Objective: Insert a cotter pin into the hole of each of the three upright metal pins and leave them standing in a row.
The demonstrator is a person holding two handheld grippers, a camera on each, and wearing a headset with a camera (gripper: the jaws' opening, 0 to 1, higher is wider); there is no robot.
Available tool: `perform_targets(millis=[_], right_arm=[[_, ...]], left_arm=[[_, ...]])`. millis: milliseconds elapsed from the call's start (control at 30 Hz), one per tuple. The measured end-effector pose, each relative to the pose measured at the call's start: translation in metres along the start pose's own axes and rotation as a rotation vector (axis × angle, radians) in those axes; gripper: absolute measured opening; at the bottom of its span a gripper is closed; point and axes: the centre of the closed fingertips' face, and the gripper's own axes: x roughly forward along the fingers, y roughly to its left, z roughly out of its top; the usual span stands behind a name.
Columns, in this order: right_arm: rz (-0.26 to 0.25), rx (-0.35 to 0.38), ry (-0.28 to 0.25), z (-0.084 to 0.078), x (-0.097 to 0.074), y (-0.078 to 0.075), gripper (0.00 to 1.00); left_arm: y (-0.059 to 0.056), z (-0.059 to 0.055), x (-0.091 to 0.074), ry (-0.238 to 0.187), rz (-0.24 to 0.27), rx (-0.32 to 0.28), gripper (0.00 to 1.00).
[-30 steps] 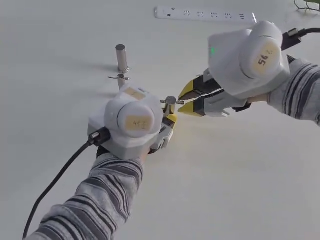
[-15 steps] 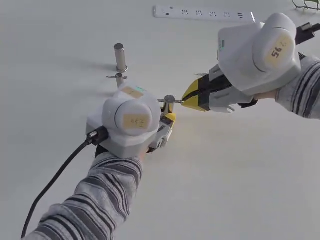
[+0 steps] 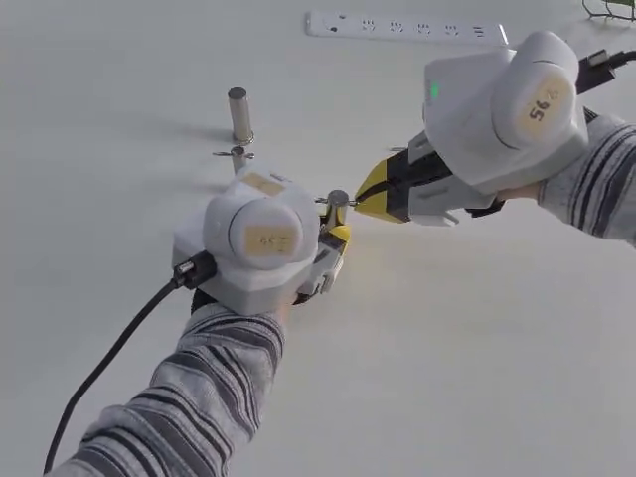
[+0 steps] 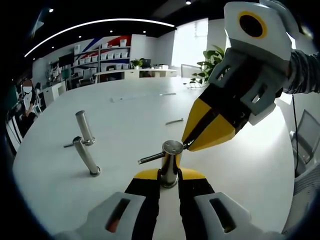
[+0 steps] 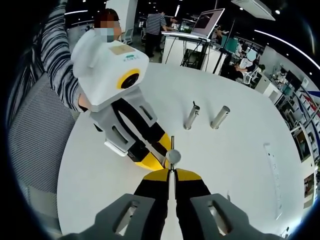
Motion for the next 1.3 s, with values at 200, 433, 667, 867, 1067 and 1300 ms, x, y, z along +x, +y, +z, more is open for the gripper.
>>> perform_targets(millis=[200,433,667,867,1067,1300], right_arm=[[-0.004,0.002,-0.004,0.0,0.0,0.0,0.0],[-0.016,0.086,-0.041,0.005,0.001,0.001,0.11],[-0.027,0.215,-0.094,0.008,0.01,-0.004,0.15],[-0.019,0.262,-0.112,0.012,0.016,0.0,0.15],[-0.017,0.273,-0.111,0.01,0.022,0.0,0.13],[-0.009,0.276,-0.12,0.011,0.025,0.001,0.09]], left_arm=[[0.0,0.0,0.0,0.001,0.001,-0.009,0.1],[0.002,-0.006,-0.004,0.029,0.002,-0.018,0.18],[0.006,-0.006,-0.016,0.019,-0.012,-0.017,0.33],[0.007,-0.002,-0.024,-0.005,-0.034,-0.016,0.41],[0.007,0.003,-0.03,-0.023,-0.052,-0.016,0.48],[0.004,0.009,-0.038,-0.042,-0.077,-0.018,0.57]])
